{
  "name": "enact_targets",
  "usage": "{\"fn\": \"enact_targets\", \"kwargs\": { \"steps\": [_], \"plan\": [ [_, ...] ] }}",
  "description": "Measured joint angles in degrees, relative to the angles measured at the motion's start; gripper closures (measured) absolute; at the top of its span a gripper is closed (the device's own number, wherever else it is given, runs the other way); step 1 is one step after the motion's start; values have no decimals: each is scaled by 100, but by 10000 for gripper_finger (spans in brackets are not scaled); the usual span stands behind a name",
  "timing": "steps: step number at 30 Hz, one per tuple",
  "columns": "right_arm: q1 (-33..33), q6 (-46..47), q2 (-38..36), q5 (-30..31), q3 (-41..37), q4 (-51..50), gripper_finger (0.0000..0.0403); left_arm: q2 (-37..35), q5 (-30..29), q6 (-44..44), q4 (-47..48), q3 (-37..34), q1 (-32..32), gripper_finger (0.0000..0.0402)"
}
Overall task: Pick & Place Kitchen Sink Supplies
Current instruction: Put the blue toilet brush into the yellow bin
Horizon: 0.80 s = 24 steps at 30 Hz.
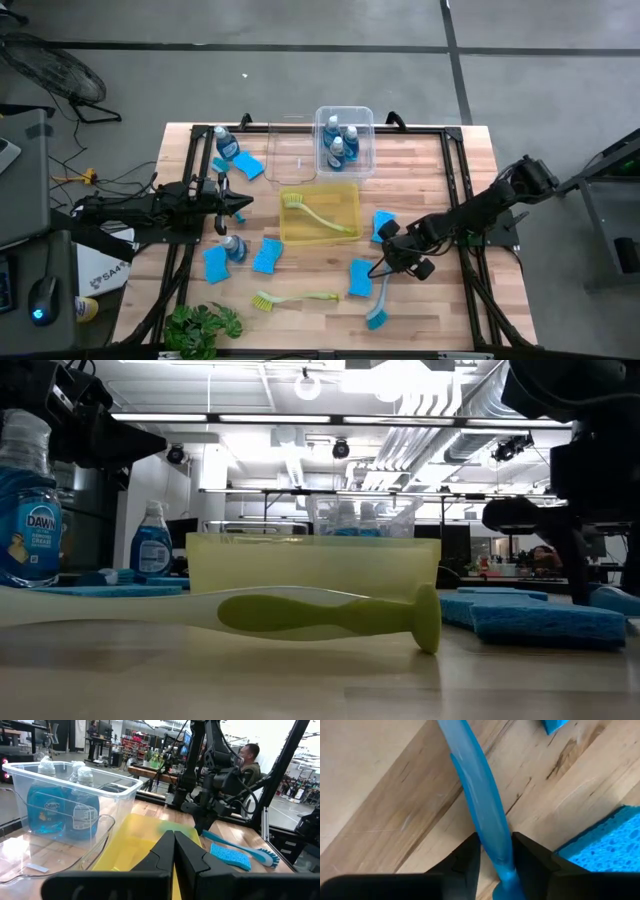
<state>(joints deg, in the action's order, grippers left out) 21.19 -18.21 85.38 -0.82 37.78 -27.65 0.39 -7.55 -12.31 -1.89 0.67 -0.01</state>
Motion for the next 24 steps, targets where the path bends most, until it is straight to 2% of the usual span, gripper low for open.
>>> {"fn": "enact_targets", "kwargs": {
  "steps": [9,24],
  "plan": [
    [-5,256,-8,-163,-7,2,344,1,0,0,0,0,-1,400],
    [71,2634,-654,-279,-11,-305,345,1,0,-1,0,0,0,400]
  ]
}}
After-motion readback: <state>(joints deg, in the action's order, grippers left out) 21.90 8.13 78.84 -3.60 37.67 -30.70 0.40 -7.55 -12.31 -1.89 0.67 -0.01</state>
